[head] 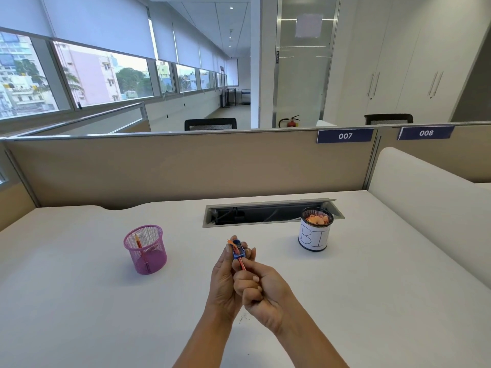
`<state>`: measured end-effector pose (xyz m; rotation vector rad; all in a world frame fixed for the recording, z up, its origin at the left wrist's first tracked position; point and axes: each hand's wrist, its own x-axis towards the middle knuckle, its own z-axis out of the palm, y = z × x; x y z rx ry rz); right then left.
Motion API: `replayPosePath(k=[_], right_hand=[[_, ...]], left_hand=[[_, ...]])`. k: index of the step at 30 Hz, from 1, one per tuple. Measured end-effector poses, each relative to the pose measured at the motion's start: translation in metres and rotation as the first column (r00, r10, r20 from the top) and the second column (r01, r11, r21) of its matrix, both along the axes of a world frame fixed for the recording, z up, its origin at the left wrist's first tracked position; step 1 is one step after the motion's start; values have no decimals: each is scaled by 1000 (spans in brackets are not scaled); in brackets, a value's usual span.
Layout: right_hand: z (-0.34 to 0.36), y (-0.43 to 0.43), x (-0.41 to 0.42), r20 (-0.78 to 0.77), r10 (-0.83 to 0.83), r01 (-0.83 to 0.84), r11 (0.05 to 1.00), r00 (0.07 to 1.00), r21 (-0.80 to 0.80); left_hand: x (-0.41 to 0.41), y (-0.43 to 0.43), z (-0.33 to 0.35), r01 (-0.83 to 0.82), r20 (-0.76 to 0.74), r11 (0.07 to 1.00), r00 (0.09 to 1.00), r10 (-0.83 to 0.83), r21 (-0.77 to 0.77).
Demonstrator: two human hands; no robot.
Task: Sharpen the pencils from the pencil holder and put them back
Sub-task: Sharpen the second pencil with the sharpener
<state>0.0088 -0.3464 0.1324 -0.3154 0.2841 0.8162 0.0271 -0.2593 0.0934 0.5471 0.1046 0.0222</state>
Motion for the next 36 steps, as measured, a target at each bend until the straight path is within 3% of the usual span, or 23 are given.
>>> replayPosePath(k=[4,6,8,10,12,13,15,23,26,31,36], right_hand=[[3,-5,0,287,80,43,917,954,-397],[3,-5,-1,446,166,158,783,880,-602],[2,-3,-2,575,286,351,564,766,-747],[-4,0,-3,653,449,602,274,610,-750],[-11,4,-6,652,598,788,54,467,-614],[-13,7,-8,640,638,834,-8,429,-551],[-16,10,-12,634,653,857,-44,414,-513],[-10,9,-14,688,418,678,201,593,-707],[-6,8,-15,614,241,495,410,751,-766],[-2,3,-14,410,77,229,730,909,-644],[-4,-4,-7,81,0,22,961,997,-275]], left_hand=[[0,7,-1,-63,-21,989,998,66,134],[-1,9,-2,-95,-9,976,995,99,197],[-1,12,-1,-128,-9,970,991,133,208],[-1,12,0,-153,-4,970,988,157,188],[-2,11,1,-167,2,964,985,170,208],[-2,10,2,-169,5,959,985,172,227],[-2,8,2,-171,5,954,985,175,246],[-5,5,0,-162,-27,950,984,175,268],[-6,6,0,-146,-44,959,986,162,243],[-7,5,0,-112,-60,969,990,128,219],[-6,6,-6,-73,-95,984,991,89,160]])
